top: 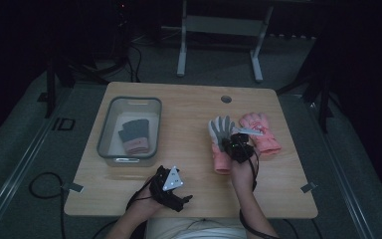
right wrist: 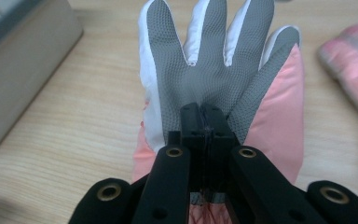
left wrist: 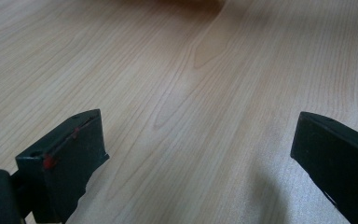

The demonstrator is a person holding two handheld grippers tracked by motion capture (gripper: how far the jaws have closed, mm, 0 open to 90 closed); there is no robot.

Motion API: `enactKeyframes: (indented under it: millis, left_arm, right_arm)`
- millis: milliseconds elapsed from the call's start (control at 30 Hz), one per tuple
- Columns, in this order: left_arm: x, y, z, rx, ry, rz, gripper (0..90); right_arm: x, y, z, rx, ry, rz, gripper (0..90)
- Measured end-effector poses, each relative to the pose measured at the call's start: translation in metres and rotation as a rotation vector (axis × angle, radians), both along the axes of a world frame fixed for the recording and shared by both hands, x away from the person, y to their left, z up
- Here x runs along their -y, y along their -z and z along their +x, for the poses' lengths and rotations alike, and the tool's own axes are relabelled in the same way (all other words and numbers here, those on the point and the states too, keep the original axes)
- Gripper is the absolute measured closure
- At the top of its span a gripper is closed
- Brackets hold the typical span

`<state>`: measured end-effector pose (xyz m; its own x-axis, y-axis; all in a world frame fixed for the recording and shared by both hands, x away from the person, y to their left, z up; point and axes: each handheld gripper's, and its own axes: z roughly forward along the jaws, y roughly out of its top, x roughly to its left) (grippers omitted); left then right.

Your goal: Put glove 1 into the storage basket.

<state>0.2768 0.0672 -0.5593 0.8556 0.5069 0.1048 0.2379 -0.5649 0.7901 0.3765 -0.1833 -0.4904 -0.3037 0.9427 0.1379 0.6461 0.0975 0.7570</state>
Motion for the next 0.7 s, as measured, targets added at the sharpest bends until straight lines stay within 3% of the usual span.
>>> enactKeyframes:
  millis: [233, 367, 533, 700]
  left_arm:
    - [0.0, 0.001, 0.001, -0.005, 0.006, -0.011, 2.7]
    - [0.001, 0.002, 0.0, 0.002, 0.01, 0.006, 2.7]
    - [0.0, 0.002, 0.001, -0.007, 0.007, -0.003, 2.7]
    - [0.001, 0.003, 0.0, -0.003, 0.009, 0.004, 2.7]
  right_arm:
    - [-0.01, 0.026, 0.01, -0.063, 0.008, 0.013, 88.6]
    - [-0.016, 0.032, 0.014, -0.075, 0.0, -0.005, 88.0]
    - [-0.022, 0.039, 0.016, -0.084, -0.024, -0.04, 87.9]
    - [-0.024, 0.039, 0.021, -0.106, -0.031, -0.039, 80.3]
